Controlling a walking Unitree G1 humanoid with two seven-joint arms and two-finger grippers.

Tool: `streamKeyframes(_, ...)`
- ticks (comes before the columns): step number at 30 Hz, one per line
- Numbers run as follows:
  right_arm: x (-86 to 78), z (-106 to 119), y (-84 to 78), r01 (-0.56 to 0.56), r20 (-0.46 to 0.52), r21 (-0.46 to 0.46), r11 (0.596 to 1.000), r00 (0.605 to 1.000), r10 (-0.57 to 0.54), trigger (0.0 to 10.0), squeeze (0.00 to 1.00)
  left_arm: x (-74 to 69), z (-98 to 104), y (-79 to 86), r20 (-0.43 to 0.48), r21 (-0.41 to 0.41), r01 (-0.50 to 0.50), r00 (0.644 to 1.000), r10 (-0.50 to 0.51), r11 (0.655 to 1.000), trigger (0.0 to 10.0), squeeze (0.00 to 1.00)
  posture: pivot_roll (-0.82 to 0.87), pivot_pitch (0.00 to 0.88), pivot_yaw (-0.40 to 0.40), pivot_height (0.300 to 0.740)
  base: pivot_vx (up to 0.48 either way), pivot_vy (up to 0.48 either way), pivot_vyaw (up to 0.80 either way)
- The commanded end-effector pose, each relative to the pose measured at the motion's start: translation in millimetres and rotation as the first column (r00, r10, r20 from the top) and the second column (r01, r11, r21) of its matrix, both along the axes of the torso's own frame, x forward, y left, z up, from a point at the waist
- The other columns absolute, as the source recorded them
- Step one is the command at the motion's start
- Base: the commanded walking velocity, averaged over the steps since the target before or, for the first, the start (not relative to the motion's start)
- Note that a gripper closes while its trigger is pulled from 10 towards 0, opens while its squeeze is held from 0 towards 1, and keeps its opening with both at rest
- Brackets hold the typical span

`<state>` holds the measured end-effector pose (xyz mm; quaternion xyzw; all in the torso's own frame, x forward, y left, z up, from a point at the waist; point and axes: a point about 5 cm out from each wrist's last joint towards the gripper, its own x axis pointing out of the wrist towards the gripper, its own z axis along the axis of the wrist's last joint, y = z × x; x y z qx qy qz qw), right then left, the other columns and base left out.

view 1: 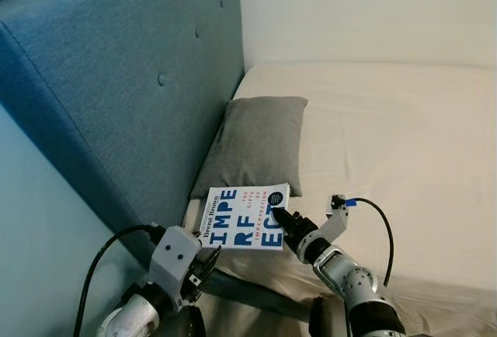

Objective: Clean up the room

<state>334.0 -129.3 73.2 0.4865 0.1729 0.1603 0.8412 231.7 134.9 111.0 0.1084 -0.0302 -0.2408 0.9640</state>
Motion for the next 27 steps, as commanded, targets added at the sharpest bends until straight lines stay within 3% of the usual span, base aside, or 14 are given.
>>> streamKeyframes(1,0.2,-1,3.5,0.002,-0.002,0.028,1.000,1.000,-0.002,10.0,0.00,-4.6,-2,3.5,-0.018,0.033,0.009,1.000,-0.008,0.999,10.0,0.00,0.13,0.276,0.050,0.567,0.000,0.000,0.00)
streamKeyframes(14,4.9,-3,18.2,-0.038,-0.019,0.028,0.999,0.999,0.039,10.0,0.00,-7.5,4,2.9,-0.004,0.038,0.011,1.000,-0.011,0.999,10.0,0.00,0.15,0.287,0.032,0.552,0.000,0.000,0.00)
streamKeyframes(27,10.0,-8,22.3,0.049,-0.073,0.104,0.993,0.996,-0.042,10.0,0.00,-13.7,4,0.5,-0.011,0.073,0.056,0.998,-0.056,0.996,10.0,0.00,0.16,0.287,0.041,0.552,0.000,0.000,0.00)
